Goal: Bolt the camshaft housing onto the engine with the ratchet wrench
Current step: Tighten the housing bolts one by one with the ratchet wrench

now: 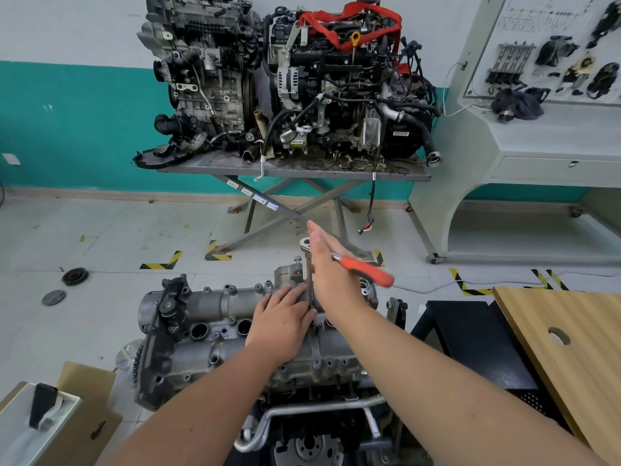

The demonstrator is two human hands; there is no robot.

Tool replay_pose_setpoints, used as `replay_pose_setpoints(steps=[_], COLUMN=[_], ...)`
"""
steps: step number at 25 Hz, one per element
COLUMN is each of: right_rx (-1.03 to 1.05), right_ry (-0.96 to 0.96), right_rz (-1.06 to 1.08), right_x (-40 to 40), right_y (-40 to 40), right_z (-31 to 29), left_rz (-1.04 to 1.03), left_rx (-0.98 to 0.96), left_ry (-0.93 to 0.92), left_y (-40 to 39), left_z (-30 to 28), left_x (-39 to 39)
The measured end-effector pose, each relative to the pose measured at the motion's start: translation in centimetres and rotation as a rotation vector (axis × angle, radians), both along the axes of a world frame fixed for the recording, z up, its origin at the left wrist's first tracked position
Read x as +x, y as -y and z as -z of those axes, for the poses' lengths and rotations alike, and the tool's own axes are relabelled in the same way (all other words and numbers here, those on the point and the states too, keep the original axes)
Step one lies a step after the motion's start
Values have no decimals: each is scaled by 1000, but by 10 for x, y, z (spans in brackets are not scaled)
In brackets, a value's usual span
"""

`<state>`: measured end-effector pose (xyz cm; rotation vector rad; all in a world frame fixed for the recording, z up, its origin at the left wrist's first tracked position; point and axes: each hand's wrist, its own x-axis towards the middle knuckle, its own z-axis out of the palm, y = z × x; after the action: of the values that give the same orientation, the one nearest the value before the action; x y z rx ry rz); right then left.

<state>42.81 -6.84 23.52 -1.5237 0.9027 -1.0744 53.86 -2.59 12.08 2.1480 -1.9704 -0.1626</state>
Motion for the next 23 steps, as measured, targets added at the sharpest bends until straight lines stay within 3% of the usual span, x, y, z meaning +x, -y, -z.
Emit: replay_pose_setpoints(steps=[4, 6, 10, 13, 16, 18, 21, 23], right_rx=[-950, -1151, -1157, -1055, -874, -425, 542, 760], right_ry=[-374, -589, -1126, -1241, -1214, -1030, -171, 256], right_rz=[102, -4, -159, -280, -230, -180, -208, -176], right_x=[-1, -3, -2, -4, 0, 3, 2, 0], right_y=[11, 18, 15, 18, 23, 27, 22, 14], right_z=[7, -3, -29, -47, -54, -56, -56, -48], left_rz=[7, 31, 15, 7, 12, 8, 10, 14], left_rx=[-4, -1, -17, -35, -13, -4, -11, -16], left_ry=[-51, -9, 13, 26, 12, -5, 6, 7], left_y=[-2, 0, -2, -2, 1, 1, 0, 0], left_z=[-4, -7, -8, -4, 0, 2, 4, 4], left_x=[0, -1, -2, -1, 0, -1, 0, 1])
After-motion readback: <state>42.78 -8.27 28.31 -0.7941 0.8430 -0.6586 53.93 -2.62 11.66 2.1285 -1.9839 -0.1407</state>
